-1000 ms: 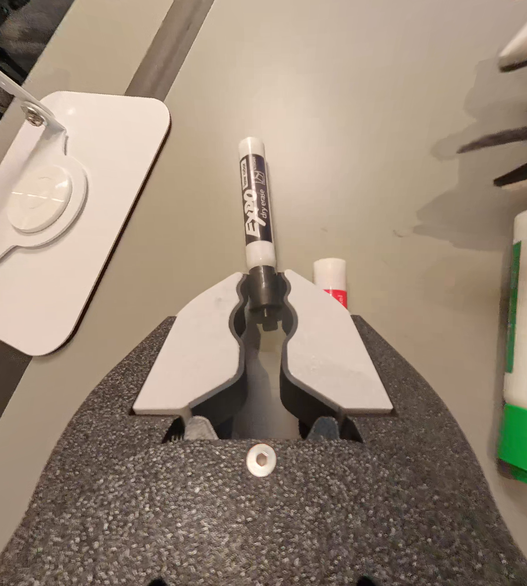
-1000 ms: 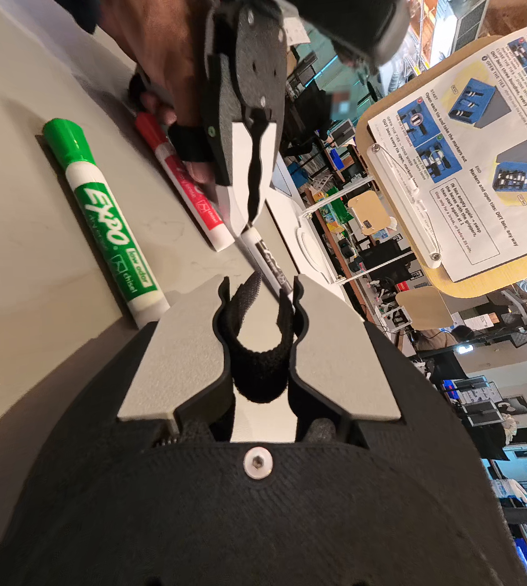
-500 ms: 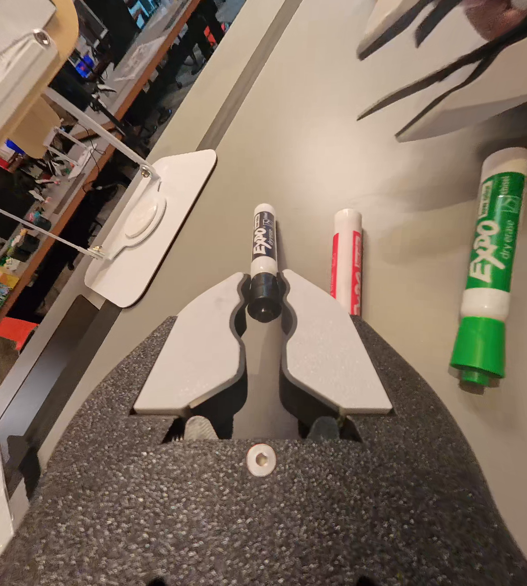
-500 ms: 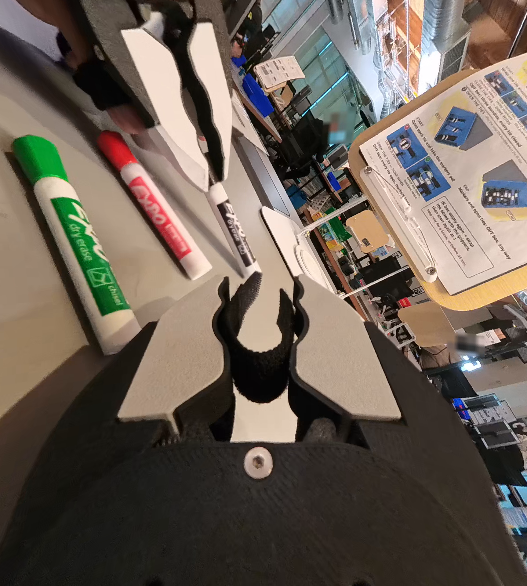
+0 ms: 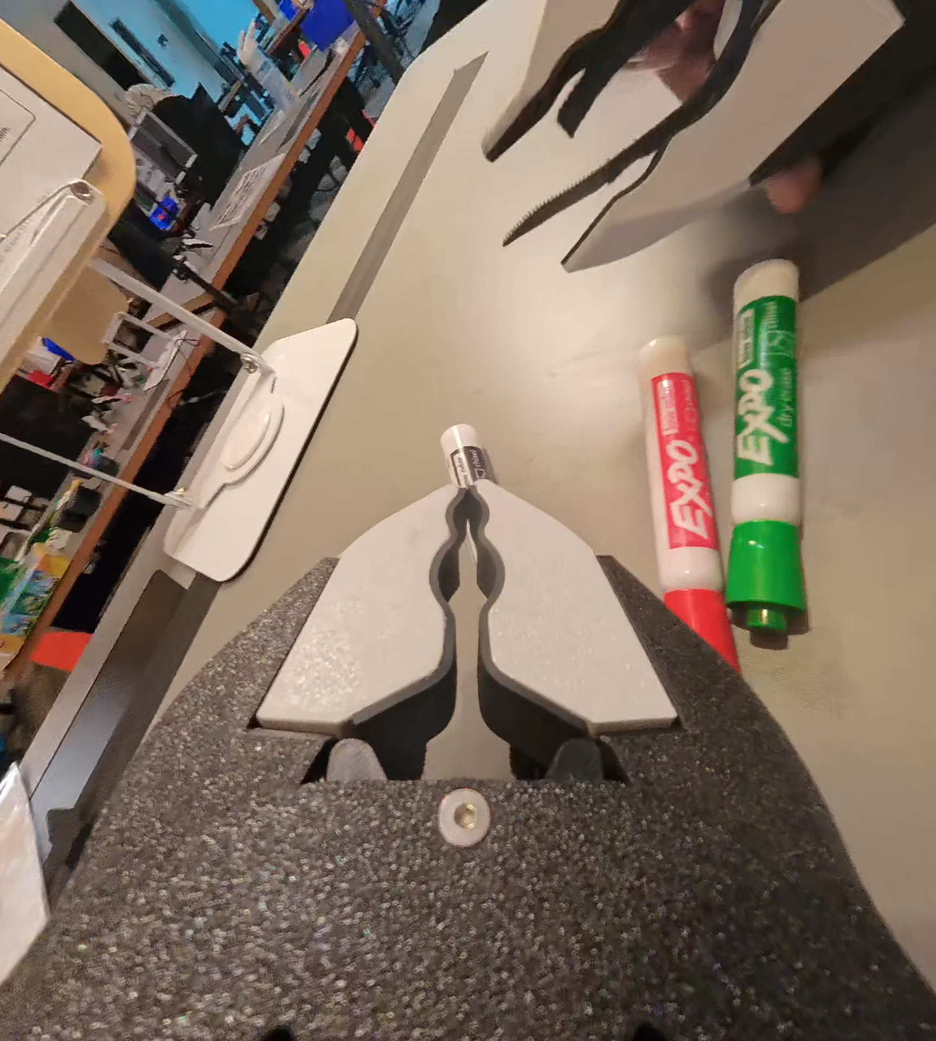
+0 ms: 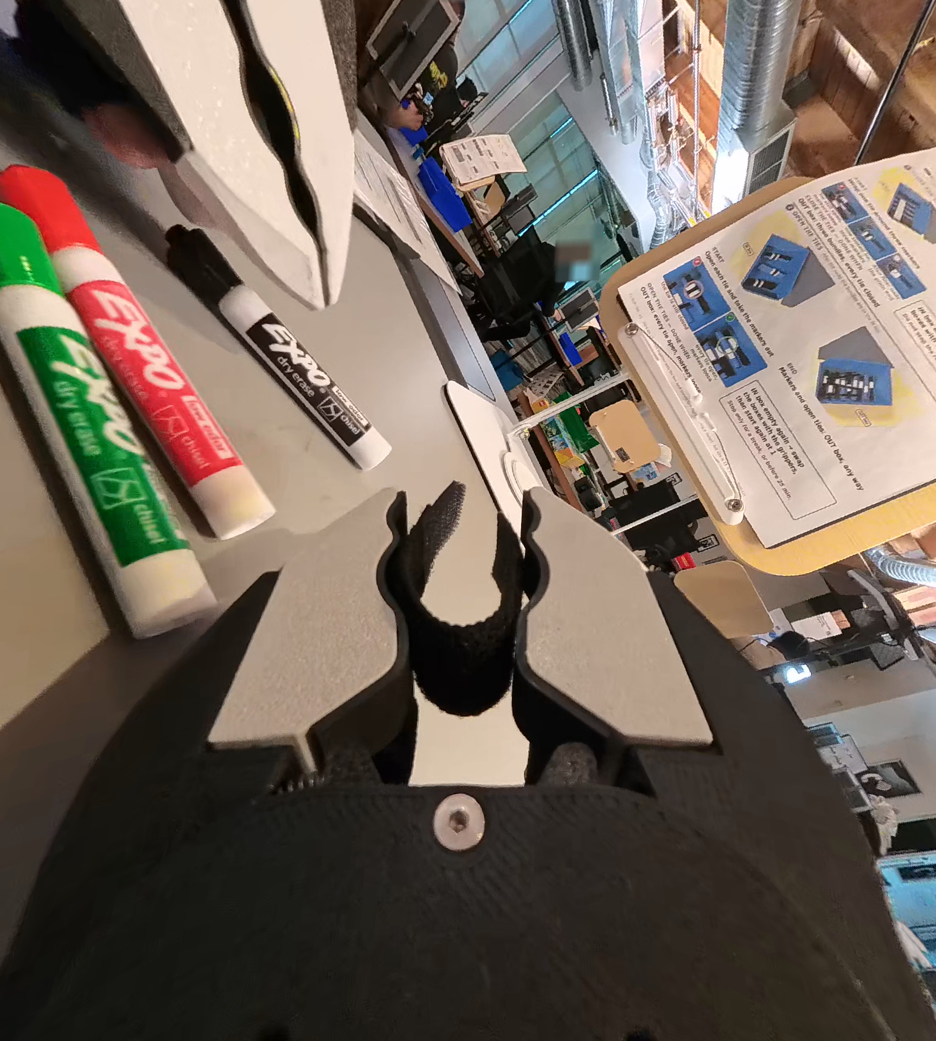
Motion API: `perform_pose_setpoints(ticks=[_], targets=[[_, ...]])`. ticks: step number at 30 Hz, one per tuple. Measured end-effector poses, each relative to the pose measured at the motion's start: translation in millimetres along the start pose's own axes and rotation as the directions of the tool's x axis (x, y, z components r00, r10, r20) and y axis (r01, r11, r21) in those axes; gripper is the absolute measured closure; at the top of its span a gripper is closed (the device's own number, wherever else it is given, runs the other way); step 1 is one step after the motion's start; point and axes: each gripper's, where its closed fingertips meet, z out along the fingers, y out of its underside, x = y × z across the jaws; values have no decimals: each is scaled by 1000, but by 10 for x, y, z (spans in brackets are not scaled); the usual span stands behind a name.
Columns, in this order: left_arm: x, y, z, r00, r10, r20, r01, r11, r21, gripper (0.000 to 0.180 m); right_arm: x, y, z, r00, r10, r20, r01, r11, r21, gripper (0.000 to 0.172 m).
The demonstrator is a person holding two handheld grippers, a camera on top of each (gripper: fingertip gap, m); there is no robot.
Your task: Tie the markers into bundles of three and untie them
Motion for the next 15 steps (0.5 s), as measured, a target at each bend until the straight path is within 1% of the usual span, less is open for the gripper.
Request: perform_pose_setpoints(ticks=[1,3,6,7,8,10,11,13,14,15], targets=[[-23,-8,-2,1000,-10,11,10,1000,-3,179,3,7,4,1000,7,1,-7,1000,-3,133],[-72,-42,-19,996,-83,14,83,996,10,165,-4,8,14,1000,22,9,-22,1000,-3,133],[-127,-25,-23,964,-264,-24,264,965,-7,148,-23,-4,28,1000,16,16,-16,1000,-1,133],[-126,45,10,947,-319,-32,317,947,-47,141,-33,-7,34,1000,13,20,-13,1000,-2,133],[-99,159,52,933,-357,-44,350,929,-123,136,-41,-6,39,1000,9,22,-9,1000,-4,133],[-57,408,119,922,-385,-39,359,889,-283,127,-52,-2,52,1000,8,26,-7,1000,-10,133],[-17,486,134,905,-422,-56,379,858,-346,131,-57,-7,59,1000,9,29,-8,1000,-8,133],[21,501,182,839,-535,-95,465,798,-383,138,-70,-15,61,999,-1,32,1,1000,-7,132],[19,500,205,824,-557,-107,478,784,-396,141,-75,-17,58,999,-9,32,9,1000,-7,133],[6,498,225,832,-542,-114,461,791,-402,145,-78,-16,56,999,-16,31,17,1000,-9,133]])
